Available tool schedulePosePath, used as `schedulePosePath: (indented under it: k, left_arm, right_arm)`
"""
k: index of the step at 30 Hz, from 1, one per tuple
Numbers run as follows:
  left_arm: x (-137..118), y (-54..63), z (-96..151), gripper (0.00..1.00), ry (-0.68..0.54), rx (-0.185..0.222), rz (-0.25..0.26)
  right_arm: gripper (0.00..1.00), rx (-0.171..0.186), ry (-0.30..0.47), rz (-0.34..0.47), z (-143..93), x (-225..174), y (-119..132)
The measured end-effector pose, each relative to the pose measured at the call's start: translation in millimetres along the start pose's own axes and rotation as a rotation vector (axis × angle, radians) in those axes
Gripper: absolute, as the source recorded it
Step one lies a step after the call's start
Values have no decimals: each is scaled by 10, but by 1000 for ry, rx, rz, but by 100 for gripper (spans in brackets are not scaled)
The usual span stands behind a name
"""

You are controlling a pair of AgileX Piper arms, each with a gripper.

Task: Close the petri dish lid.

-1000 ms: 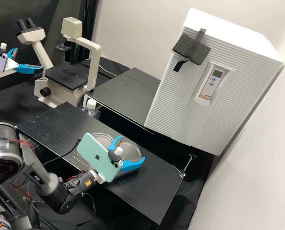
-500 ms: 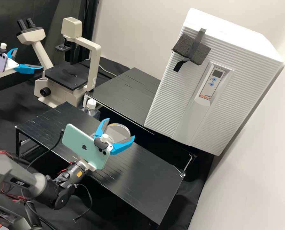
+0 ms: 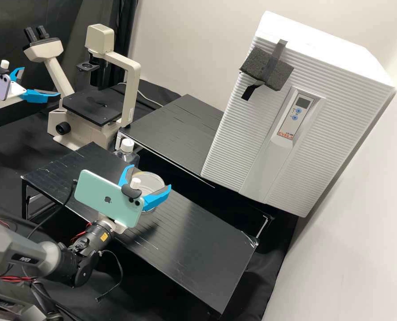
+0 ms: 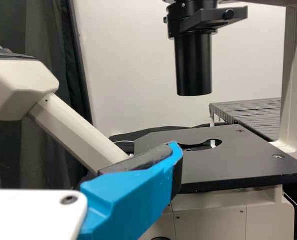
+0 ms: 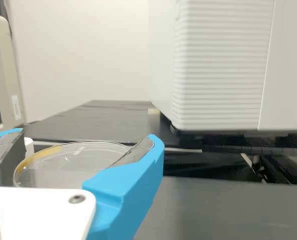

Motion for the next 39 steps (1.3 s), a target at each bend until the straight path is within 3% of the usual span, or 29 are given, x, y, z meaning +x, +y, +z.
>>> schedulePosePath:
  k: [10,16,27,39]
  left_arm:
    - [0,0,0,100,0,0,0]
    - [0,0,0,100,0,0,0]
    - [0,0,0,100,0,0,0]
    - [0,0,0,100,0,0,0]
  right_arm:
    - [0,-24,-3,-47,-14,62,-129]
    - [0,-32,-49,-73,54,107,-207]
    - [0,-26,-49,-41,98,129,-182]
    - [0,-44,-61,-28,121,98,-117]
